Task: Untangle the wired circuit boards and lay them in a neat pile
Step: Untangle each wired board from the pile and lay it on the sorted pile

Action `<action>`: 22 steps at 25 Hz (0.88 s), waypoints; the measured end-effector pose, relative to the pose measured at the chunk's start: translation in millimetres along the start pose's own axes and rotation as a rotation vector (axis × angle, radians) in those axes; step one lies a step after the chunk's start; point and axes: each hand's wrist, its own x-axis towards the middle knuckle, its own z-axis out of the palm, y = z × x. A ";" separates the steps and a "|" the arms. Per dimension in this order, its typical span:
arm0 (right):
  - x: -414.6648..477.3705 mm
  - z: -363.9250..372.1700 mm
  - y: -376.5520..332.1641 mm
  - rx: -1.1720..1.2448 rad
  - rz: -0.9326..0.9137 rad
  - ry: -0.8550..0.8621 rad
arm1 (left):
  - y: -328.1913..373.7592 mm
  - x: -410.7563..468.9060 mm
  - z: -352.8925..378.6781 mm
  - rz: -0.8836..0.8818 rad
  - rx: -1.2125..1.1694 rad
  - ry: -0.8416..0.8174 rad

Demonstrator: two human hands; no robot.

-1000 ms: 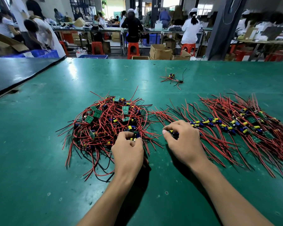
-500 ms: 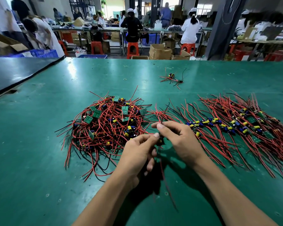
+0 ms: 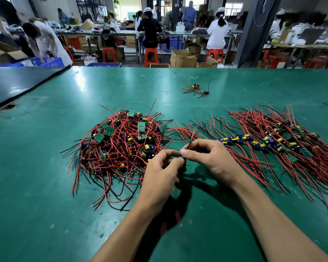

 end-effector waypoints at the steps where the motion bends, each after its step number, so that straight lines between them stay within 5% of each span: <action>1: -0.2 -0.2 0.8 0.003 0.004 -0.008 | -0.3 0.1 -0.3 0.006 0.019 -0.002; 16: 2.3 4.6 7.1 -0.021 0.057 -0.076 | 0.6 -0.7 -2.1 -0.107 -0.064 -0.130; 22: 3.9 8.6 5.9 -0.076 0.009 0.073 | -0.1 1.6 -1.7 -0.128 -0.061 -0.125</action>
